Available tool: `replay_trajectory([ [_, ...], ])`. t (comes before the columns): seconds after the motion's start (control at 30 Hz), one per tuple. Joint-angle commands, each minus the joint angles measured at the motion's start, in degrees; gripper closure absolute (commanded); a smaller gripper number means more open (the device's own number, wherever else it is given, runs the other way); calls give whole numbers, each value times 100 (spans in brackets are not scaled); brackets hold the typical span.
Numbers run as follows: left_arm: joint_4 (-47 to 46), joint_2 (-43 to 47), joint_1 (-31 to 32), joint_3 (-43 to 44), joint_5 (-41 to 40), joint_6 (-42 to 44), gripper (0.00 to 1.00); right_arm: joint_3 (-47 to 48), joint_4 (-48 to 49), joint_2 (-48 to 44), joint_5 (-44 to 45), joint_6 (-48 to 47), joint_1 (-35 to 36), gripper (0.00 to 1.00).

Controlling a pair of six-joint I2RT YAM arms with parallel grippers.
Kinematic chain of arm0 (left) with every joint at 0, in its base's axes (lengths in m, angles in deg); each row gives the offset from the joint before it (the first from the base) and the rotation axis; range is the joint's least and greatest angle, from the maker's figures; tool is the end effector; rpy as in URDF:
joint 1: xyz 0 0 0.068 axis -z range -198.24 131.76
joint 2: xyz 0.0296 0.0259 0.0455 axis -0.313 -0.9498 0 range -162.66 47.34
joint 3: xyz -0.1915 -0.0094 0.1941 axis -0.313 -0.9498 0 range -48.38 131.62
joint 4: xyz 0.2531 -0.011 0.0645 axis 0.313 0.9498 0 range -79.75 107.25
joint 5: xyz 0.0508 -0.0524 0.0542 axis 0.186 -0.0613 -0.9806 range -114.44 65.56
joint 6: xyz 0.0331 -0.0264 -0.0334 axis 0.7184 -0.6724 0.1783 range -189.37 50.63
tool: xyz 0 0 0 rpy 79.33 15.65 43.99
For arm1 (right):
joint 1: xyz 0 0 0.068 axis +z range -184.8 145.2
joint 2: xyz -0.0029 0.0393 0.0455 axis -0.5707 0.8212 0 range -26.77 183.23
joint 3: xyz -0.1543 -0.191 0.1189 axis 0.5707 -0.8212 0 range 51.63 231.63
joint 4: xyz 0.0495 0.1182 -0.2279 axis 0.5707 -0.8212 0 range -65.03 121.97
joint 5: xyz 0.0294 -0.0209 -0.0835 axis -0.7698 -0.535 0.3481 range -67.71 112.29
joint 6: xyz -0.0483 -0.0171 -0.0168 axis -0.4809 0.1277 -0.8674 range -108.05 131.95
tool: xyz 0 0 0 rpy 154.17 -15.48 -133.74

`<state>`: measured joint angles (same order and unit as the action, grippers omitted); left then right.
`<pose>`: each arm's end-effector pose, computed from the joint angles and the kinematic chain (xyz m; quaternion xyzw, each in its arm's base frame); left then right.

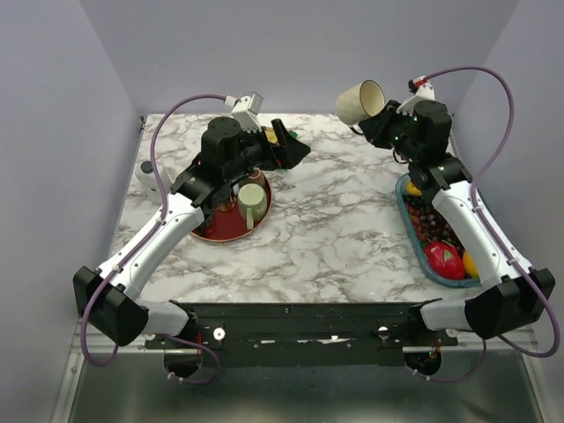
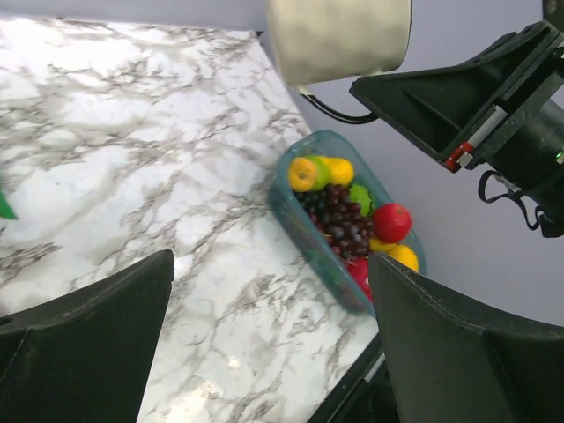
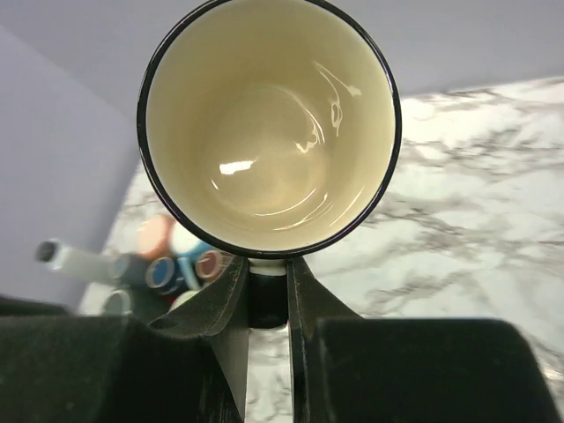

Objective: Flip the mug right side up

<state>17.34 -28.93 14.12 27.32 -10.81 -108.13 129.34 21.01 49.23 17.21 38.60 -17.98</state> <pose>0.2577 -0.1733 0.4131 0.0363 0.7506 -0.4528 0.4798 0.2933 0.0920 0.4194 0.0366 0.7607 0.2710 0.5886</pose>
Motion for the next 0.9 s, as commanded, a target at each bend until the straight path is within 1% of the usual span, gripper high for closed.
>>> replay_trajectory([
  [0.0, 732, 148, -28, -82, -527, 484, 1, -54, 147, 221, 1368, -1056, -3, 99],
  [0.2, 1039, 139, -28, -205, -800, 624, 1, -581, 542, 722, 1984, -1452, 6, 99],
  [0.27, 1136, 156, -28, -275, -905, 642, 1, -887, 849, 845, 2195, -1479, 6, 99],
  [0.3, 1163, 165, -28, -293, -932, 668, 1, -1046, 1041, 863, 2222, -1653, 6, 99],
  [0.33, 1180, 182, -28, -328, -958, 677, 1, -1248, 1644, 889, 2257, -1759, 6, 99],
  [0.37, 1189, 191, -28, -389, -1011, 677, 1, -1398, 1745, 994, 2301, -1821, 6, 99],
  [0.7, 1224, 235, -28, -750, -1169, 633, 1, -1724, 1887, 1689, 2547, -1892, 6, 99],
  [0.73, 1250, 227, -28, -776, -1187, 633, 1, -1672, 1905, 1811, 2547, -1936, -3, 99],
  [0.77, 1268, 227, -28, -802, -1213, 651, 1, -1567, 1678, 1838, 2556, -1875, 6, 99],
  [0.87, 1365, 183, -28, -846, -1283, 668, 1, -1409, 1651, 1996, 2617, -1927, 6, 99],
])
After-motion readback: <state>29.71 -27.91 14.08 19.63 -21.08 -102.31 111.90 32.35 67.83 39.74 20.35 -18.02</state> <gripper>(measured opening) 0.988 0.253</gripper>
